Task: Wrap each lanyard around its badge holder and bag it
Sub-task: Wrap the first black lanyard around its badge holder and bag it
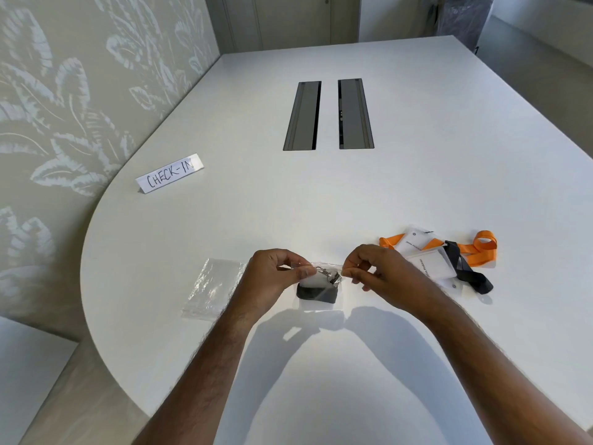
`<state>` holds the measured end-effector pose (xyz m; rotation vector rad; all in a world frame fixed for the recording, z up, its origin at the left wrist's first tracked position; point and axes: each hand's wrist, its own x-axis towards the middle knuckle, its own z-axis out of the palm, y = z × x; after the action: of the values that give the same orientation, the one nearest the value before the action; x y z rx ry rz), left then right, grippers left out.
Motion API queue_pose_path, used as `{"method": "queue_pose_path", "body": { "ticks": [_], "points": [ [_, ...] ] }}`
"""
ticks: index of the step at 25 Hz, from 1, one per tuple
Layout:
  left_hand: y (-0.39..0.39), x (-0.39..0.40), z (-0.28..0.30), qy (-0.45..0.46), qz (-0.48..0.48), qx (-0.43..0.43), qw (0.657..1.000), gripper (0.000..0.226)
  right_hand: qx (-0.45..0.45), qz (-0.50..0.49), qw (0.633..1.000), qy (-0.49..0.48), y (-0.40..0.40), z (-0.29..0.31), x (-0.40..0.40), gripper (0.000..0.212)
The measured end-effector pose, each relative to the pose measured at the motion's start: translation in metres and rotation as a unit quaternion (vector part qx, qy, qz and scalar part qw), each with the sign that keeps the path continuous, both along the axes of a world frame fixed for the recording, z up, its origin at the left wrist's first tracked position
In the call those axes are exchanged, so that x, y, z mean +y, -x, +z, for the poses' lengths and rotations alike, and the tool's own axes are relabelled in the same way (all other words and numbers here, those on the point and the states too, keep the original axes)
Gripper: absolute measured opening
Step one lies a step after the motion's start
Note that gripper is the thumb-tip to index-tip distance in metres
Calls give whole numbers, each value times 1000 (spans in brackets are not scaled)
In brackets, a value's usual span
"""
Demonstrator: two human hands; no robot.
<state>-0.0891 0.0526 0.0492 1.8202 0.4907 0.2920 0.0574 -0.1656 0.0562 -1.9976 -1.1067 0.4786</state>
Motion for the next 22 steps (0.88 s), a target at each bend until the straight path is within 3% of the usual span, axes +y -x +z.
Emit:
{"method": "queue_pose_path", "body": {
  "ticks": [4, 10, 22],
  "points": [
    [4, 2, -2, 41, -24, -1, 999, 5, -12, -20, 1000, -10, 0, 3, -3, 9],
    [3, -2, -4, -29, 6, -10, 1000, 7, -39, -13, 999, -8, 3, 7, -4, 9],
    [10, -1, -2, -35, 10, -16, 999, 9, 126, -49, 987, -86, 5, -3, -10, 10]
  ]
}}
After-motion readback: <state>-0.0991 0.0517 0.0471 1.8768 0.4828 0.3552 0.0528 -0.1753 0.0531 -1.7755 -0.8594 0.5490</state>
